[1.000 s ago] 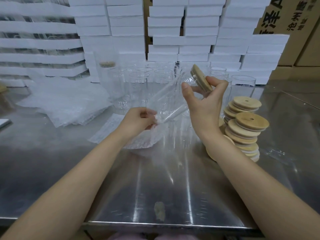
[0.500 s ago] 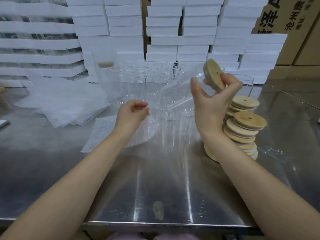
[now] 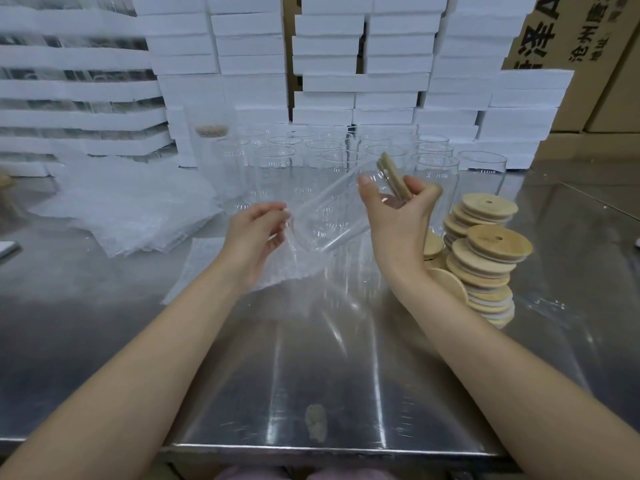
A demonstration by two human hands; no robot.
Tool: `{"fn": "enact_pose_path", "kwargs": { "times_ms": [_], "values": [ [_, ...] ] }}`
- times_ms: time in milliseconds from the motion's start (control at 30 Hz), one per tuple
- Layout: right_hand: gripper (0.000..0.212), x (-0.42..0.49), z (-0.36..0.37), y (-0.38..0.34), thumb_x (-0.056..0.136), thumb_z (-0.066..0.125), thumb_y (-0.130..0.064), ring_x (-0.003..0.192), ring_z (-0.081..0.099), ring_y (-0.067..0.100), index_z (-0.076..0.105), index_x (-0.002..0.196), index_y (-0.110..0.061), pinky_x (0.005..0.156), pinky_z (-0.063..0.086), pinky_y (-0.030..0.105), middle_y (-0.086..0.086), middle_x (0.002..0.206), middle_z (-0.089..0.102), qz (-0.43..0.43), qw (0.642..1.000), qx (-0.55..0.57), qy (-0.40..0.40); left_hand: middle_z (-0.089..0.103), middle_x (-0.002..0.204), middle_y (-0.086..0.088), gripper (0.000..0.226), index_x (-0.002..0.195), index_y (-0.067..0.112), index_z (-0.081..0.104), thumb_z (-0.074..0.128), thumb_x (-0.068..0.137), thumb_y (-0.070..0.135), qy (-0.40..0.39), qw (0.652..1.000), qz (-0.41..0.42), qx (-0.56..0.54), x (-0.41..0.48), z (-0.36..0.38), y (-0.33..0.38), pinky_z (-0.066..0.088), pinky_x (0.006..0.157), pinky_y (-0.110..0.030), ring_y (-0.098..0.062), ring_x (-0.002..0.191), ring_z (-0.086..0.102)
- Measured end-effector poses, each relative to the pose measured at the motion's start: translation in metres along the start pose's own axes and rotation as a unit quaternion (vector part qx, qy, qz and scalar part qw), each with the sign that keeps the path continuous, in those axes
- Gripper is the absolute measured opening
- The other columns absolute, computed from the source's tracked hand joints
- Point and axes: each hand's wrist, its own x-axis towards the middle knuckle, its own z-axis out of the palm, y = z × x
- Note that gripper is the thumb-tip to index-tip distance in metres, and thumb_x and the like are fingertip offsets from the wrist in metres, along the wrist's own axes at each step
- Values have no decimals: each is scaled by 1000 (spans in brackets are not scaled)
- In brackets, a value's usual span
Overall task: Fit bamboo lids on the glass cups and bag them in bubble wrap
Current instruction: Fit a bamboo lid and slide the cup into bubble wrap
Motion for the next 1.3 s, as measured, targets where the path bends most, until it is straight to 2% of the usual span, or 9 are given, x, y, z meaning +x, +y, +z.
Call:
{"fn": "enact_pose_path", "kwargs": {
  "times_ms": [200, 300, 400, 533, 633, 833, 1000, 1167, 1300],
  "values": [
    [56, 0, -3, -5, 80, 78, -36, 104, 61, 18, 32, 108, -18, 89, 49, 29, 10, 125, 49, -11, 1000, -8, 28, 72, 100, 14, 14, 105, 28, 66, 61, 93, 23, -93, 972, 180, 117, -9, 8, 3, 47, 82, -16, -1, 96, 64],
    [57, 1, -5, -10, 80, 77, -36, 100, 61, 10, 32, 109, -17, 90, 48, 27, 9, 124, 50, -25, 998, 11, 58, 48, 138, 26, 59, 135, 40, 45, 69, 82, 43, -161, 875, 307, 339, -13, 0, -4, 33, 106, -15, 3, 129, 42],
    [59, -1, -6, -16, 75, 73, -48, 90, 58, -3, 32, 108, -21, 84, 48, 20, 4, 123, 48, -35, 997, 19, 67, 12, 160, 10, 100, 154, 23, 8, 76, 80, 22, -201, 733, 412, 503, -6, -3, -13, 8, 116, -14, -2, 146, 10],
    [60, -8, -2, -22, 75, 71, -46, 97, 61, 14, 32, 111, -18, 92, 51, 46, 10, 125, 47, -23, 997, 56, 38, 22, 157, -14, 103, 151, 11, 12, 77, 73, -4, -142, 664, 524, 513, -1, -4, -11, 19, 117, -23, -25, 144, 23],
    [59, -16, 1, -26, 74, 71, -43, 96, 60, 4, 33, 112, -19, 91, 52, 45, 3, 120, 47, -45, 996, 71, 31, 27, 153, -15, 100, 152, 20, 11, 78, 77, 19, -114, 615, 587, 514, -1, -5, -9, 35, 109, -33, -28, 140, 31],
    [55, -29, 6, -23, 79, 72, -28, 105, 57, 16, 32, 112, -13, 77, 43, 6, 22, 123, 48, -79, 993, 87, -2, 41, 147, -15, 88, 146, 13, 22, 72, 81, 46, -13, 668, 592, 451, -18, 18, -16, 35, 110, -37, -25, 134, 39],
    [59, -31, 6, -20, 75, 77, -23, 119, 47, 19, 32, 113, -17, 90, 54, 33, 6, 128, 35, -93, 992, 80, -23, 14, 160, 4, 116, 152, 30, -1, 78, 70, 51, -120, 833, 433, 323, -24, 22, -17, 22, 117, -26, -8, 145, 21],
    [60, -12, -2, -21, 72, 73, -44, 111, 56, 24, 32, 109, -20, 88, 41, 13, 21, 123, 52, -79, 993, 82, 28, -7, 162, 5, 124, 150, 30, -17, 82, 75, 32, -196, 742, 414, 491, -3, -2, -14, 1, 116, -12, -2, 147, -6],
    [53, -20, 1, -23, 75, 71, -41, 102, 58, 13, 31, 105, -24, 92, 45, 25, 8, 114, 53, -65, 992, 104, 42, 23, 156, -8, 121, 150, 34, 3, 84, 66, 0, -123, 735, 447, 494, -3, -3, -14, 23, 112, -20, -12, 143, 21]
  ]
}}
